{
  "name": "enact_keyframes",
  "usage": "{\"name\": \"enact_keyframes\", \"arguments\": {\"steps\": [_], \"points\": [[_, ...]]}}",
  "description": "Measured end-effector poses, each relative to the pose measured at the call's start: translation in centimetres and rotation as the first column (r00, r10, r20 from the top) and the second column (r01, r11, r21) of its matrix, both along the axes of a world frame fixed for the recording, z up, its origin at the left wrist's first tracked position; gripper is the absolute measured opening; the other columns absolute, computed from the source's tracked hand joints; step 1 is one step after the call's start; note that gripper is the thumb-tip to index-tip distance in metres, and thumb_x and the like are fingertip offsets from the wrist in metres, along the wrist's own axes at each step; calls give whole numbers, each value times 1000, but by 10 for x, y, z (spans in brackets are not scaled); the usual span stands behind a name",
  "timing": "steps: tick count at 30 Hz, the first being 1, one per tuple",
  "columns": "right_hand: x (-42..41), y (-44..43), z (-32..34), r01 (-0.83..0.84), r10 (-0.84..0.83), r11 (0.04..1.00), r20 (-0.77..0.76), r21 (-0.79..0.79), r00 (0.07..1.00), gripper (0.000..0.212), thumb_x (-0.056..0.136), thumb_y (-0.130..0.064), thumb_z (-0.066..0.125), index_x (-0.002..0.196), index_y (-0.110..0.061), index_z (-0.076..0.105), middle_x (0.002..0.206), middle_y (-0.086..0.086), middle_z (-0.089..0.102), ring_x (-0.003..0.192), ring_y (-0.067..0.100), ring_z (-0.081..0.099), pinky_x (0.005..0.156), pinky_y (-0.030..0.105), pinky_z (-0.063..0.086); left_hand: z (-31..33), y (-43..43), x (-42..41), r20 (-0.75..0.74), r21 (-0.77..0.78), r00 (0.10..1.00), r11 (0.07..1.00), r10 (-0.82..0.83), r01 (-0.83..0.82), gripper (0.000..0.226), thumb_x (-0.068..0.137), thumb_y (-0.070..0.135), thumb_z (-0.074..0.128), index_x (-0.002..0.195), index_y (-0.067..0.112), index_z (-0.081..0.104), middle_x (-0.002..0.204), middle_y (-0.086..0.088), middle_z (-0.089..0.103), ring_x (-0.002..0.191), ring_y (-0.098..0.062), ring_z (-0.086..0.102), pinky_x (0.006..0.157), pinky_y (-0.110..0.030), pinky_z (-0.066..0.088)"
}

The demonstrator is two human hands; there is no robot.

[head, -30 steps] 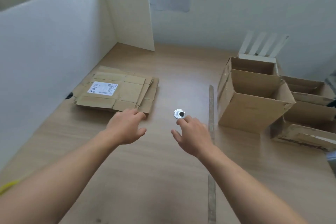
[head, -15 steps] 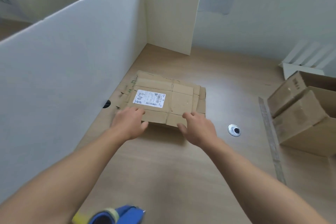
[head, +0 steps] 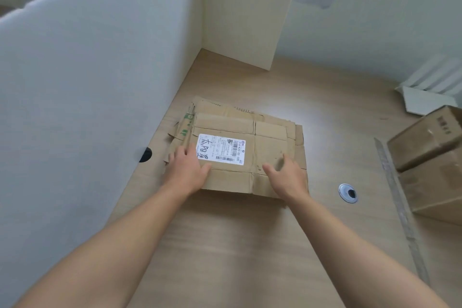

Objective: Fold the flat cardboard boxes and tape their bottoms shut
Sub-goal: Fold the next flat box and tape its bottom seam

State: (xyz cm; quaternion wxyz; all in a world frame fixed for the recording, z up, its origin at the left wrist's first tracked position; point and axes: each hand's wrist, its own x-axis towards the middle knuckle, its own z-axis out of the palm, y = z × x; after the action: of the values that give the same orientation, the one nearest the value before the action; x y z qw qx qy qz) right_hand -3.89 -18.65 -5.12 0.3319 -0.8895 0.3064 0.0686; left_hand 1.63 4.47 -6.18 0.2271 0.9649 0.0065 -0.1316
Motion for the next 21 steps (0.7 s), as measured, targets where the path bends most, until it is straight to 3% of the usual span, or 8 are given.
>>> {"name": "enact_keyframes", "arguments": {"steps": [3,6,8,10,12,15,19,21], "points": [[-3,1,4,127,-137,984,69,128,988,78,90,-51,62,154,-20,28,151,9,37,141,30,32,112,45,33,3,-6,-5,-25,-180,992,975,125,-127,69,89,47,62,143,14,36,138,-13,36,130,-34,36,108,-44,37],[-15,-4,8,215,-252,940,114,264,961,88,86,-58,64,156,-22,24,155,9,31,142,27,34,116,46,31,10,-7,-13,-6,-314,988,938,152,-147,51,87,49,65,125,17,52,124,-5,39,118,-28,51,96,-37,43],[-27,-8,13,203,-284,893,154,403,946,93,81,-67,64,156,-26,26,156,6,33,141,25,38,117,47,31,17,-10,-22,6,-385,989,914,145,-131,56,86,50,67,132,20,52,127,-2,40,120,-23,51,92,-32,39],[-42,-7,22,139,-304,800,194,584,933,110,66,-82,64,155,-32,24,156,2,35,143,21,36,117,49,31,25,-13,-35,18,-487,992,868,128,-103,73,85,46,73,145,18,42,135,0,41,124,-18,46,98,-29,37],[-60,-7,34,36,-267,713,224,700,937,122,53,-88,68,155,-37,24,155,-2,40,142,17,39,116,50,34,31,-19,-53,24,-610,995,790,92,-58,75,83,37,78,144,18,39,130,8,46,120,-12,48,97,-25,39],[-95,-15,45,-105,-192,647,294,755,936,99,68,-60,76,152,-41,27,144,4,53,128,20,56,111,50,42,38,-25,-84,5,-692,997,720,71,-47,76,81,30,81,143,21,38,124,14,50,116,-6,49,90,-17,38],[-156,-34,59,-253,-95,657,410,710,907,71,85,-36,68,147,-44,35,136,2,61,127,26,57,104,53,46,49,-26,-133,-2,-745,999,667,36,-25,86,79,33,82,149,31,31,135,5,55,123,-13,54,104,-37,45],[-191,-43,66,-327,-37,658,464,678,885,68,87,-27,67,146,-44,37,137,0,59,126,26,57,98,49,51,55,-28,-164,43,-761,999,647,-21,47,91,77,37,83,149,45,26,138,12,52,124,-6,53,101,-34,48]]}}
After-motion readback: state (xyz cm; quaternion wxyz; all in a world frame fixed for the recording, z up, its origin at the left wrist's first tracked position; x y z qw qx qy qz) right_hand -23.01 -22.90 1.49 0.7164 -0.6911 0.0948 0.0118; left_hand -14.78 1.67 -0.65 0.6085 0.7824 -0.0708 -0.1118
